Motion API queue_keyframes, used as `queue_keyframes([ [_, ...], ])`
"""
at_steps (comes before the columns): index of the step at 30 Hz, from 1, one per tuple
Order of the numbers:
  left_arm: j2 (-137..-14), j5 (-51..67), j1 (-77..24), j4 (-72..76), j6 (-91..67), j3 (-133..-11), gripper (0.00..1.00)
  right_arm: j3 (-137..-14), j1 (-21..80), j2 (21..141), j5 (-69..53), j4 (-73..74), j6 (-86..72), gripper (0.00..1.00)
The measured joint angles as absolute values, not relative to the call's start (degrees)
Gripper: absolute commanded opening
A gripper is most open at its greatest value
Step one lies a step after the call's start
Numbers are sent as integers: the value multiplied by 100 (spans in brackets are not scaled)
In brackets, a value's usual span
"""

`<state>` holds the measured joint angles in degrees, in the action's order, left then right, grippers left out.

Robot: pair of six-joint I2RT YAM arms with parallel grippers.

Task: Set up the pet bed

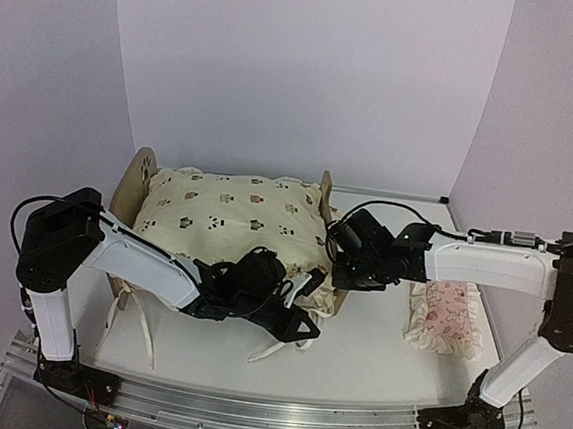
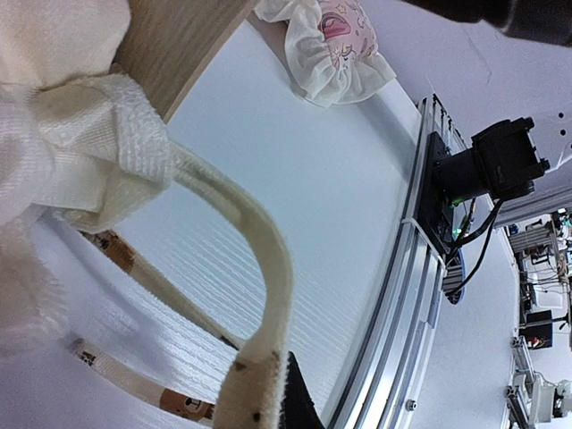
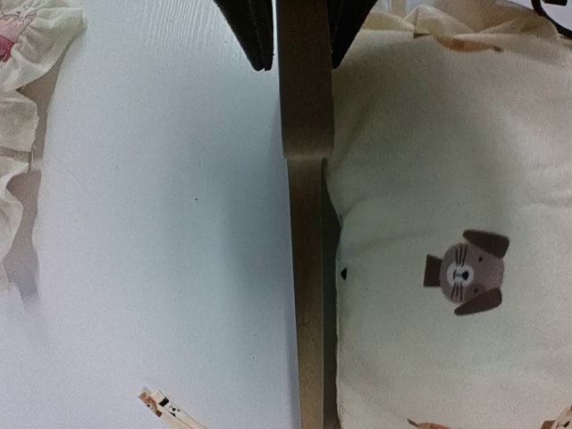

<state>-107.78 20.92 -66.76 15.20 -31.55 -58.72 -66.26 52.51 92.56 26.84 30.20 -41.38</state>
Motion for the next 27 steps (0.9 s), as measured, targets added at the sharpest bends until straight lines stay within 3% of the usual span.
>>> queue_keyframes([
  [8, -10726, 2379, -6685, 1338, -3183, -5885, 0, -6542, 4990, 9294, 2636, 2890, -4000, 71],
  [12, -10726, 2465, -6729, 1345, -3186, -5885, 0, -6476, 4934, 9107, 2517, 2996, -3776, 85],
  [17, -10726, 2497, -6733, 1356, -3204, -5881, 0, -6276, 4932, 8414, 2366, 3241, -3552, 91],
  [27, -11044, 2834, -6733, 1646, -3448, -5893, 0, -5040, 4930, 6670, 1475, 3545, -3522, 86],
])
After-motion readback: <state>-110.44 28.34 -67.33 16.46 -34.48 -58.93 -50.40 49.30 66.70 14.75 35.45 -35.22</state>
